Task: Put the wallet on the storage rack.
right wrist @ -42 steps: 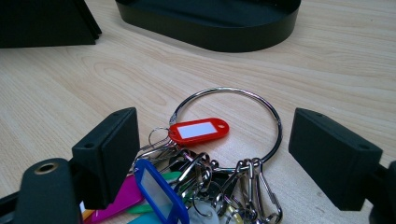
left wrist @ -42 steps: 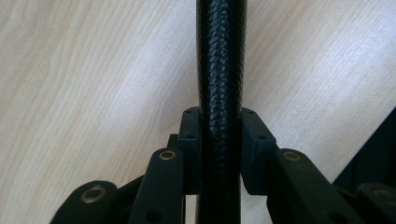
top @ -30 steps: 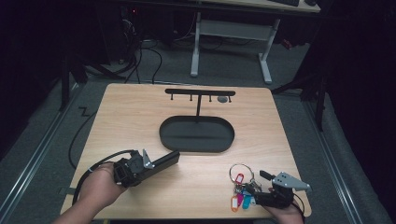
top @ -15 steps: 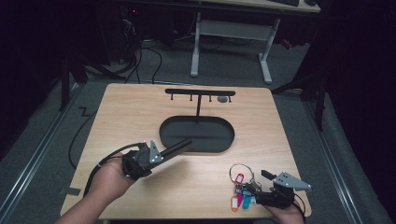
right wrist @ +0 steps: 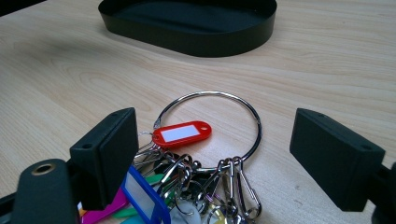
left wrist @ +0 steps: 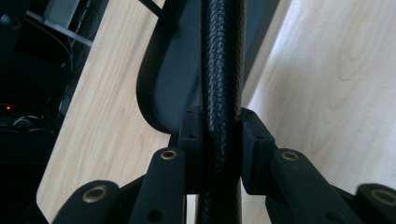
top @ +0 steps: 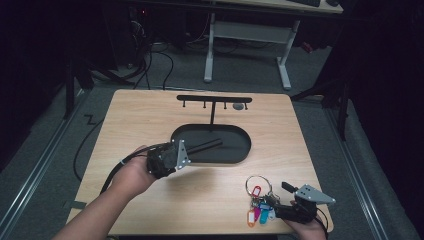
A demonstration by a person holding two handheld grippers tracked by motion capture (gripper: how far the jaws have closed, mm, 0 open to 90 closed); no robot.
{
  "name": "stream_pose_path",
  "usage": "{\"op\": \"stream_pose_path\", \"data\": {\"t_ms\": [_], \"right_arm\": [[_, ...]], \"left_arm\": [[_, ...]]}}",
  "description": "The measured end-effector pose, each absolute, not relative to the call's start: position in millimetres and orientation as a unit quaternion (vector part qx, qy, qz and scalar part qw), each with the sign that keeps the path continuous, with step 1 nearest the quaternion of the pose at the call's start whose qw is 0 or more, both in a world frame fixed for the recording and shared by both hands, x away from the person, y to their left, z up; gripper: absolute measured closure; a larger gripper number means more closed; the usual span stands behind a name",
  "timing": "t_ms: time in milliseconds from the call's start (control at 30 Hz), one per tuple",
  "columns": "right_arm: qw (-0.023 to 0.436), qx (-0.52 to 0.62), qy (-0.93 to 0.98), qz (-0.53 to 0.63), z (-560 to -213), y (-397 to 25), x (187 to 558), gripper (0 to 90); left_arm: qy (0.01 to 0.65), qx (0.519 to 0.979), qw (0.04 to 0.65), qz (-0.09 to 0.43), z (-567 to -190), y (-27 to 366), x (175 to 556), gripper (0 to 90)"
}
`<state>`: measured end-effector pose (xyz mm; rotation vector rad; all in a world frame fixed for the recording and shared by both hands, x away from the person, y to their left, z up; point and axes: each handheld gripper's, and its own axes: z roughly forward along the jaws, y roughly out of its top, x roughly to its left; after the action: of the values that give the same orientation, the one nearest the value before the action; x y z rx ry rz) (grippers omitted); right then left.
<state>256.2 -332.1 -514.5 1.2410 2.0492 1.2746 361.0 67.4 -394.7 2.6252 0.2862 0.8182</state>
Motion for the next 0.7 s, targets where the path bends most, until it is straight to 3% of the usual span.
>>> {"op": "stream_pose_path", "data": {"t_ms": [700], "right_arm": [[0.243, 0.457, 0.725, 0.456, -511.1, -348.8, 231.1, 16.1]], "left_arm": [[0.028, 0.922, 0.172, 0.347, -409.5, 7.7, 405.2, 74.3]]}}
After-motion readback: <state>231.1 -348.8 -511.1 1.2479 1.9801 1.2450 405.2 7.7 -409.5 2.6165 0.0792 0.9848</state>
